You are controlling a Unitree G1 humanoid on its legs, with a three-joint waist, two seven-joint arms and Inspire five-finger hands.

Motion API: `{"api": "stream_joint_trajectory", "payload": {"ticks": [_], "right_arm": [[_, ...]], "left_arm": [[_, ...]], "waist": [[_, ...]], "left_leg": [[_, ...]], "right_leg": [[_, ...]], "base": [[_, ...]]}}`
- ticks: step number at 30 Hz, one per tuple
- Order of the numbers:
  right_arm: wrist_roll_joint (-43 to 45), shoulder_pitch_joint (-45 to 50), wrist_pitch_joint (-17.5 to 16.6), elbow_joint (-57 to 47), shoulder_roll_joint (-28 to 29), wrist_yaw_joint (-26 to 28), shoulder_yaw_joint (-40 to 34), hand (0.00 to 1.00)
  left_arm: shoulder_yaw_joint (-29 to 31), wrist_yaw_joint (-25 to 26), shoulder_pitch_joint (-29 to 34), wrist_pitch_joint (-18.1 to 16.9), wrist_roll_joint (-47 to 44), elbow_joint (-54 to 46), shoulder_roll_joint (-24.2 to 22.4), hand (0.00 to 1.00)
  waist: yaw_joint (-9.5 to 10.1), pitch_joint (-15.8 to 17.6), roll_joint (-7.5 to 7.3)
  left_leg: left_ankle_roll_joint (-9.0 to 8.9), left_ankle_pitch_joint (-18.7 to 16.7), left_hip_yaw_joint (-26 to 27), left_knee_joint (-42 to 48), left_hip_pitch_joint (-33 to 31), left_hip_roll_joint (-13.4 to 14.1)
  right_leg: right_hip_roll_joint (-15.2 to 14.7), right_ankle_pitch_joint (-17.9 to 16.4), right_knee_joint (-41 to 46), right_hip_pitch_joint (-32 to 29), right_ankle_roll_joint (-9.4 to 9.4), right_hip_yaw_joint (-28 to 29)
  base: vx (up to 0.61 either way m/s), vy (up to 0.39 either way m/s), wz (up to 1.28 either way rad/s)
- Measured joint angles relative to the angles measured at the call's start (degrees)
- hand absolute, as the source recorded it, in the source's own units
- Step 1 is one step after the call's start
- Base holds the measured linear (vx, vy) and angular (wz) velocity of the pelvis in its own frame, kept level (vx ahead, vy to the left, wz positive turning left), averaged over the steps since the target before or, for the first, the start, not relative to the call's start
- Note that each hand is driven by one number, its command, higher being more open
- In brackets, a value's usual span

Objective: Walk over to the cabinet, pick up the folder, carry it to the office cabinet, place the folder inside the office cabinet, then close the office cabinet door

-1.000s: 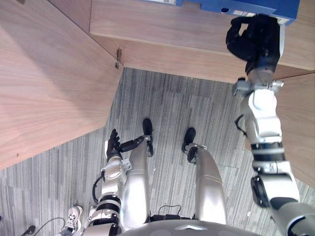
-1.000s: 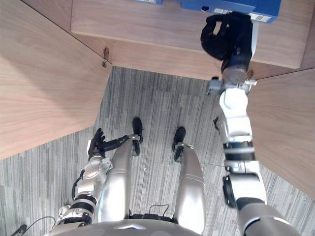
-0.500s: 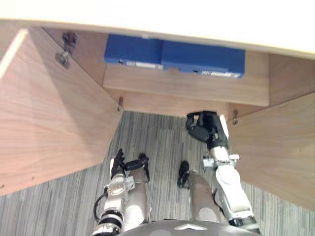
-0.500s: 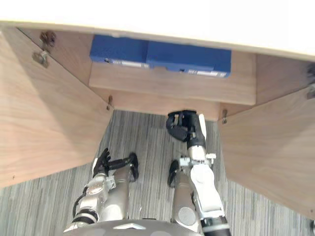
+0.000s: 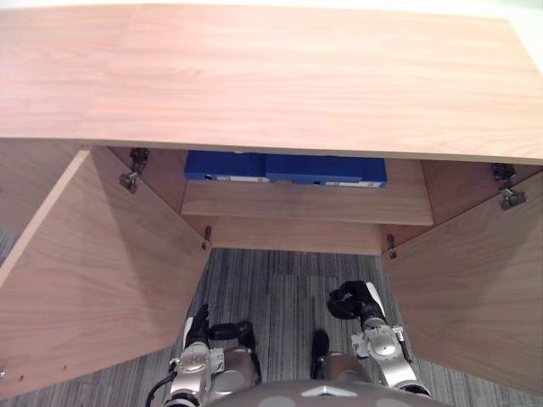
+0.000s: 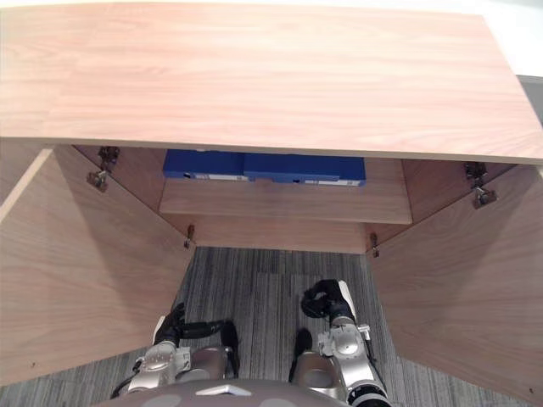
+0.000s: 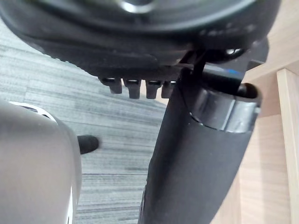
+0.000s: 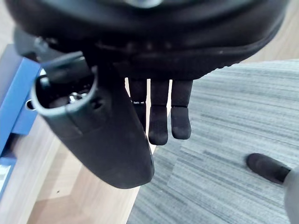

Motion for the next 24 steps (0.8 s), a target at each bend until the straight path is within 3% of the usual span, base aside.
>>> {"api": "stream_joint_trajectory", "payload": {"ticks": [9, 19, 24], "right_arm": [[3.3, -0.4, 2.3, 8.3, -0.4, -2.3, -4.5, 1.0], [8.8, -0.5, 3.5, 14.6, 0.9, -2.3, -9.5, 1.0], [13.1, -0.6, 3.8, 15.9, 1.3, -2.1, -12.9, 1.0]], "left_arm": [[-0.1, -0.7, 0.5, 1.2, 0.9, 2.7, 0.4, 1.0], [0.6, -1.1, 0.3, 1.2, 2.6, 4.8, 0.6, 1.0], [0.4, -1.2, 0.5, 1.3, 2.9, 4.9, 0.9, 1.0]], "waist": [[-0.26, -1.3, -0.36], [-0.82, -3.1, -0.56], [-1.25, -3.4, -0.73]], "left_leg": [[1.05, 7.1, -0.3, -11.3, 5.9, -1.7], [1.66, 6.7, -0.6, -11.6, 6.9, -3.2], [1.79, 5.5, 1.9, -11.5, 9.7, -3.7]], "right_leg": [[0.0, 1.9, -2.4, 1.4, -0.22, -0.2], [-0.7, 3.1, -5.1, 3.6, 1.18, 1.3], [-0.9, 3.7, -6.1, 5.4, 1.32, 4.0]], "base": [[-0.1, 0.007, 0.0], [-0.06, 0.028, 0.0], [0.06, 0.028, -0.28]]}}
